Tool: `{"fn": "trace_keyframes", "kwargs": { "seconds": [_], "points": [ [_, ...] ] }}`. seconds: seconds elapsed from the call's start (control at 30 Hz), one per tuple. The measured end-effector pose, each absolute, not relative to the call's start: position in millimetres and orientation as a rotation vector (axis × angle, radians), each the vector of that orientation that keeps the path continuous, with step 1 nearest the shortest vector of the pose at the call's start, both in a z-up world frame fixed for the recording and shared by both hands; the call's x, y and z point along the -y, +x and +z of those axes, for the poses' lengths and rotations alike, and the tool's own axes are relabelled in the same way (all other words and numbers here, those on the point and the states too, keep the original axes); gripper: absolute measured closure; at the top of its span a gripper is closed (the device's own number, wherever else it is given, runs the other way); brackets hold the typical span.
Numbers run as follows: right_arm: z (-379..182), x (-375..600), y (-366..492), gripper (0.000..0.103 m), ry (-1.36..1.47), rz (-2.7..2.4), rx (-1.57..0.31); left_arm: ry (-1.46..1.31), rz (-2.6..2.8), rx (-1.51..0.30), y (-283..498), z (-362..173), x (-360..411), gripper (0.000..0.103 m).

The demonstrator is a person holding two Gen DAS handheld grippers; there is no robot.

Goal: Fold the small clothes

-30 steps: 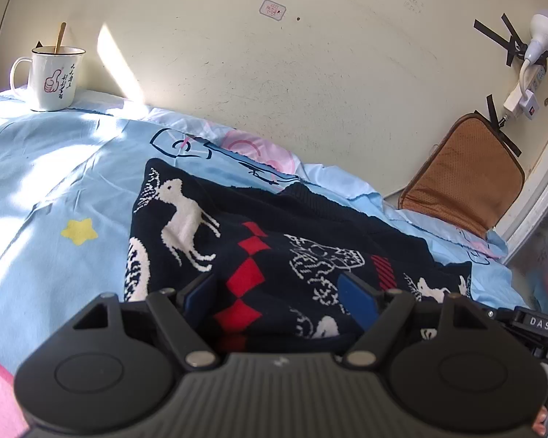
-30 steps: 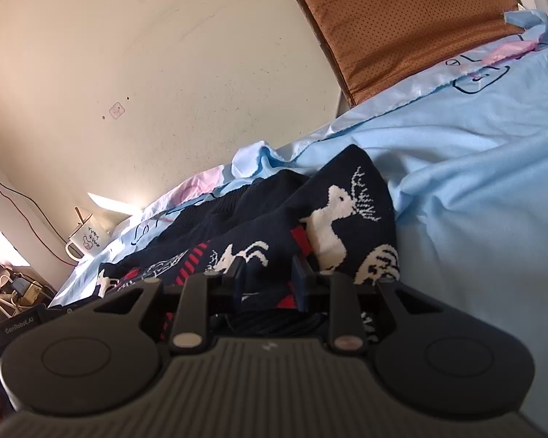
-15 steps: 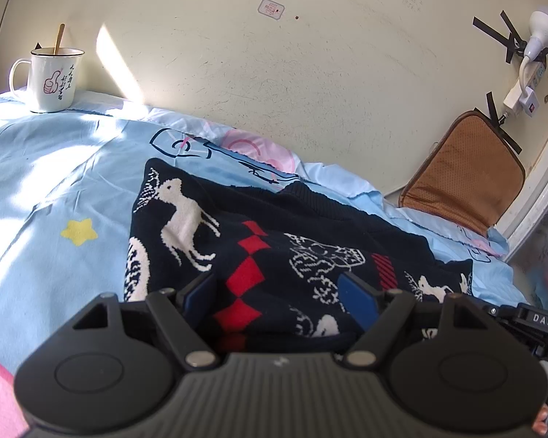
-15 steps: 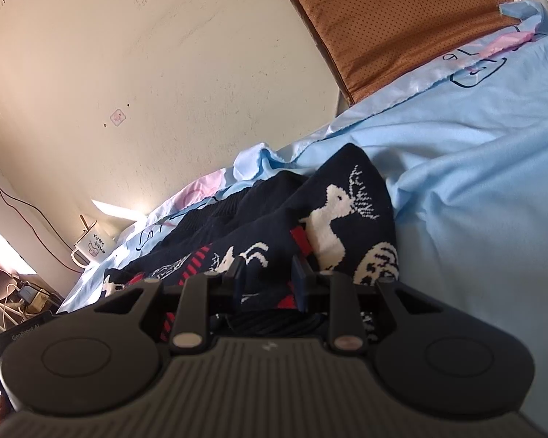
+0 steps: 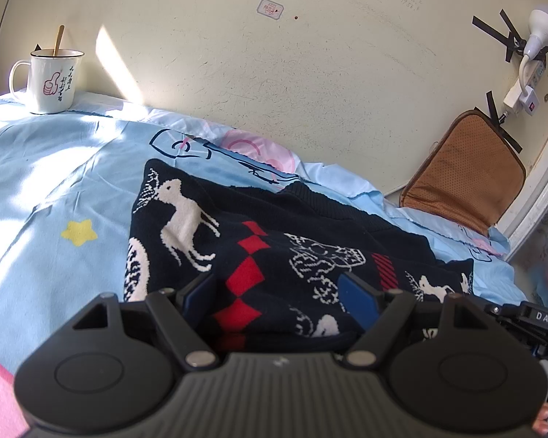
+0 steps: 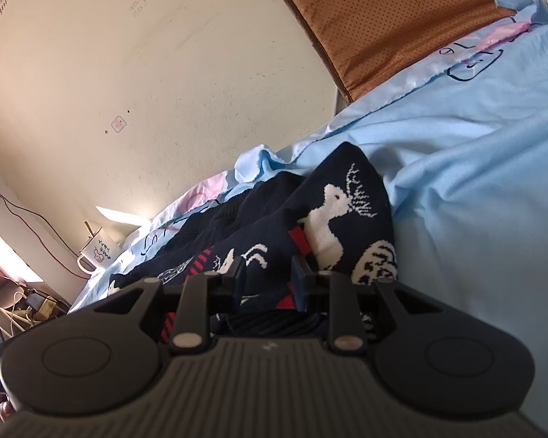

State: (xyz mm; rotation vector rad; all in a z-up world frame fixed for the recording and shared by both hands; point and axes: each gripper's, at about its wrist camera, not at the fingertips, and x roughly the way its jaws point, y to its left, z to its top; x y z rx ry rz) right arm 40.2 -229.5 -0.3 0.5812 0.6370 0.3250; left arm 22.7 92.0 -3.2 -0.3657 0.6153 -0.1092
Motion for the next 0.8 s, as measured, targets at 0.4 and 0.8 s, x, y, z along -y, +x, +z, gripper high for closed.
{"fn": "trace_keyframes", "kwargs": {
  "seconds": [0.4,0.8],
  "points": [
    [-2.1,234.0,41.7,0.074,0.605,0.340,-0.640,-0.359,-0.116,-0.617,23.4,-3.7,-93.0,0.025],
    [-2.9,235.8,42.0,0.074,0.611,0.344,-0.641,-0.358,-0.116,-0.617,23.4,-3.6,-92.8,0.025]
  ]
}}
